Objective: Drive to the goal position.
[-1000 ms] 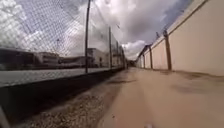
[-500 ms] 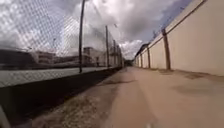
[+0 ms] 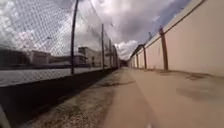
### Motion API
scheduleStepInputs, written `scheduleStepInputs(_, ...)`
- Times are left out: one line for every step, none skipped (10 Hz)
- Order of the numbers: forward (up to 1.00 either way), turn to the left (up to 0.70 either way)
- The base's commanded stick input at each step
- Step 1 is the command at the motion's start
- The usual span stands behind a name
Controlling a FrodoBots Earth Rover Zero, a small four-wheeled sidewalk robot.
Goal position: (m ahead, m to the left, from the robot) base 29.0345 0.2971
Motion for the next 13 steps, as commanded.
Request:
scheduleStepInputs(0.6,-0.15)
scheduleStepInputs(0.6,-0.15)
scheduleStepInputs(0.6,-0.15)
scheduleStepInputs(0.6,-0.15)
scheduleStepInputs(0.6,-0.15)
scheduleStepInputs(0.6,-0.15)
scheduleStepInputs(0.6,-0.15)
scheduleStepInputs(0.6,-0.15)
scheduleStepInputs(0.6,-0.15)
scheduleStepInputs(0.6,-0.15)
scheduleStepInputs(0.6,-0.15)
scheduleStepInputs(0.6,-0.15)
scheduleStepInputs(0.6,-0.15)
